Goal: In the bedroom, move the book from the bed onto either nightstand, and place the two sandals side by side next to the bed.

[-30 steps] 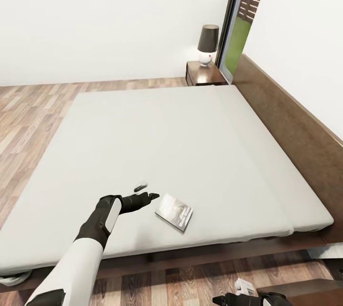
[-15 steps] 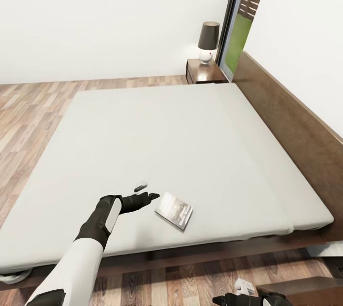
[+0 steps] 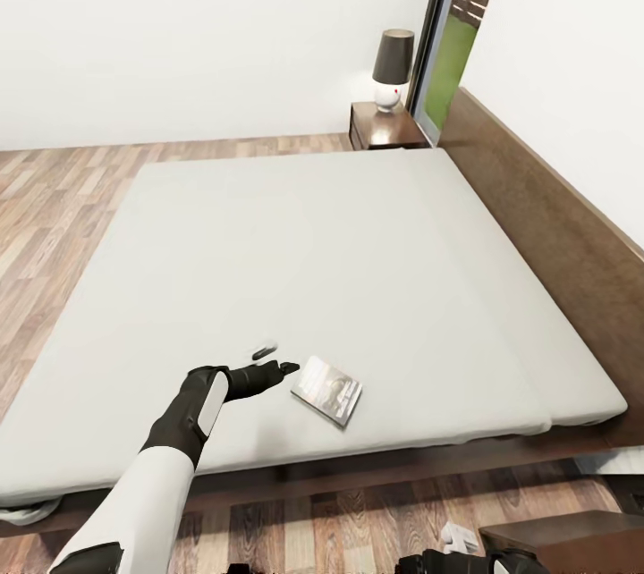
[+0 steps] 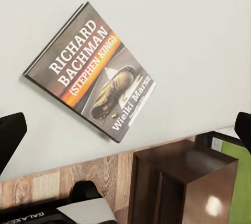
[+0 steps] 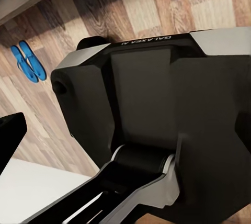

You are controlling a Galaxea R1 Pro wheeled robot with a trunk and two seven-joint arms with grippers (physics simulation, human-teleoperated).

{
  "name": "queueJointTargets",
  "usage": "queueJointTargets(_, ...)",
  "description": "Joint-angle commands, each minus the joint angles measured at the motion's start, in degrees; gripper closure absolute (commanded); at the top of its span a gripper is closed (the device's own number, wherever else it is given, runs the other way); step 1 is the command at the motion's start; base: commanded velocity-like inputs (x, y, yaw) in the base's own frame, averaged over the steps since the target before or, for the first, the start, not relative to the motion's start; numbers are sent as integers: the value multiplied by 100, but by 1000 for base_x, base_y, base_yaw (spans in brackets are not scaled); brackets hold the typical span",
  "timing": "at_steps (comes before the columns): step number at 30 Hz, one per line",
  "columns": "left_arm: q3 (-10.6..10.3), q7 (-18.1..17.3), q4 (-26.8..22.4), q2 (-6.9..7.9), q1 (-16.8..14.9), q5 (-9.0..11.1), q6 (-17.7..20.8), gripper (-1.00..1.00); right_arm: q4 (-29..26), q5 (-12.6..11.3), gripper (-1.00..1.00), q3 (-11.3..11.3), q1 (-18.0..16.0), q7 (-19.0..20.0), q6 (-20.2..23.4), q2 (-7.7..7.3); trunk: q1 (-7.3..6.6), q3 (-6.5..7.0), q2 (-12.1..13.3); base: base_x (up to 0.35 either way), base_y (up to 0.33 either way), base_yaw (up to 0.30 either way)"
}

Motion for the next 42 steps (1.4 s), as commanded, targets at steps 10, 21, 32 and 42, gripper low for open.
queueJointTargets(10, 32, -15, -6, -8, -4, 16, 45, -100, -8, -60, -100, 42, -2, -2, 35, -6, 2, -90, -9, 0, 0, 0)
queueJointTargets(21, 32, -19, -10, -7, -4, 16, 45, -100, -7, -60, -100, 42, -2, -1, 37, -6, 2, -101, -9, 123, 0, 0)
queueJointTargets(32, 32, -20, -9, -6, -4, 16, 45, -100, -8, -60, -100, 42, -2, -2, 38, -6, 2, -101, -9, 93, 0, 0)
queueJointTargets(42, 32, -20, -4, -7, -4, 18, 45, -100, -8, -60, -100, 42, -2, -3, 36, -6, 2, -101, -9, 143, 0, 0)
